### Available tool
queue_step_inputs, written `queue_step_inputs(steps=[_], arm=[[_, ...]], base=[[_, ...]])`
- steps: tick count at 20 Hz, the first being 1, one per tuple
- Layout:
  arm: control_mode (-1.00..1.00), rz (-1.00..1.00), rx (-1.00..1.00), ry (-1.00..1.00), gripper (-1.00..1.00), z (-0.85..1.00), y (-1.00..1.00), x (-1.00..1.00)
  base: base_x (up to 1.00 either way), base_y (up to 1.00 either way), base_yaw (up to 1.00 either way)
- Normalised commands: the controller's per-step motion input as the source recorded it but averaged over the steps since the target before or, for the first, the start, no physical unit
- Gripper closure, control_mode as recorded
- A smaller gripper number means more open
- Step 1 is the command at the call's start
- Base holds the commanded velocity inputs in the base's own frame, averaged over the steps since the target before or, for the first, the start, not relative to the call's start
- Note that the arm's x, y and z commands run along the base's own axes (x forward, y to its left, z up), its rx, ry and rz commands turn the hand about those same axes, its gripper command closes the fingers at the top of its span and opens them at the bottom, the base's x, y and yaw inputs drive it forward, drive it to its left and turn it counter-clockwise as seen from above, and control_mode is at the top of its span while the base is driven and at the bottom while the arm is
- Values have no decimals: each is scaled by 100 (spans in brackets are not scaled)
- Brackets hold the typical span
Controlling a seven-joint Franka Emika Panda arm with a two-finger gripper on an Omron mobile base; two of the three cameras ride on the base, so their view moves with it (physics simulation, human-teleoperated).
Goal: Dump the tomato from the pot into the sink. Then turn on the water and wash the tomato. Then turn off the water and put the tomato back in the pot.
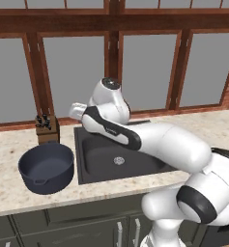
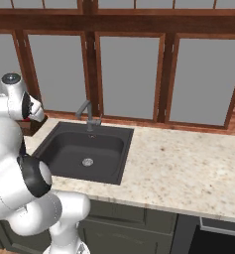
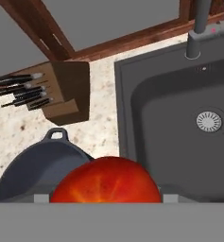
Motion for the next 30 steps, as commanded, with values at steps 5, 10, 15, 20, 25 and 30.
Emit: queue_step_inputs(steps=[5,10,15,20,25,30], arm=[[-100,7,0,15,100,0,66,-27],[-100,8,0,15,100,-20,62,-15],[-100,7,-8,12,100,-41,55,-3],[-100,6,-11,13,100,-56,48,0],[-100,4,-13,12,100,-59,39,2],[-100,3,-10,11,100,-42,37,12]], base=[[0,0,0],[0,0,0],[0,0,0],[0,0,0],[0,0,0],[0,0,0]])
